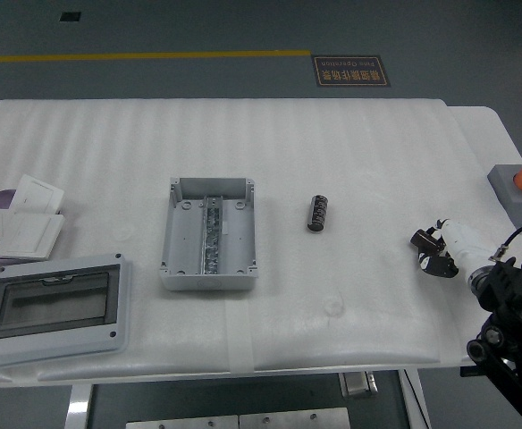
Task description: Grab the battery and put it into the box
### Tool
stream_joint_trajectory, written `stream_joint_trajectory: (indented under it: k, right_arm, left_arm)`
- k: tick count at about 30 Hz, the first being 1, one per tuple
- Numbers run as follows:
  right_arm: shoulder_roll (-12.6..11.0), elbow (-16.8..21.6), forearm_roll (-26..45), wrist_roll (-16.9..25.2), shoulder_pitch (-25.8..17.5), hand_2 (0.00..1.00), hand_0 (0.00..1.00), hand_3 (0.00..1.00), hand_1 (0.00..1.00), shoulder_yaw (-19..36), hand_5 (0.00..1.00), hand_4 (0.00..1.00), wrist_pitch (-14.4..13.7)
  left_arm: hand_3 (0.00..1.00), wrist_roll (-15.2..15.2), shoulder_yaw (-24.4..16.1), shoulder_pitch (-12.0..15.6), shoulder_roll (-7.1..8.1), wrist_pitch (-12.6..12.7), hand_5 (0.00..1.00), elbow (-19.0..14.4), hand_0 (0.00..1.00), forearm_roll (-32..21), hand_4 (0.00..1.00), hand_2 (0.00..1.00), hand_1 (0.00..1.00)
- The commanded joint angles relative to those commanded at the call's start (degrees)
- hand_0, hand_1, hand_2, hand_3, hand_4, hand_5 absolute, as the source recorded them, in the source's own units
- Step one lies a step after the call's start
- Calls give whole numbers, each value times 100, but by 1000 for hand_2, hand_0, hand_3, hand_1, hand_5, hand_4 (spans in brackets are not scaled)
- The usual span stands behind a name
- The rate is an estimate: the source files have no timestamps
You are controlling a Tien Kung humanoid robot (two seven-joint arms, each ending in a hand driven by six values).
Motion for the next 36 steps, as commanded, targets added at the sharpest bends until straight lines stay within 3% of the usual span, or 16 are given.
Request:
stream_joint_trajectory:
  k: [14, 22, 29, 36]
  right_arm:
    - [-4, -5, 470, 368, 33, 478, 316, 687, 500, -105, 132, 314, -581]
    - [-77, 86, 685, 521, 158, 452, 314, 676, 487, -271, 184, 386, -836]
    - [-80, 392, 1252, 739, 688, 435, 311, 674, 477, -857, 235, 436, -1131]
    - [188, 523, 1948, 1095, 1463, 431, 314, 671, 470, -1626, 260, 458, -1523]
  left_arm:
    - [590, -59, -49, -10, -2, 10, 629, 4, 636, 38, 669, 610, 684]
    - [589, -49, -109, -2, -19, 0, 631, 5, 636, 99, 673, 611, 685]
    - [590, 8, -243, 24, -22, -9, 632, 0, 635, 233, 678, 613, 685]
    - [589, 27, -312, 28, -25, -24, 634, 1, 635, 316, 680, 613, 685]
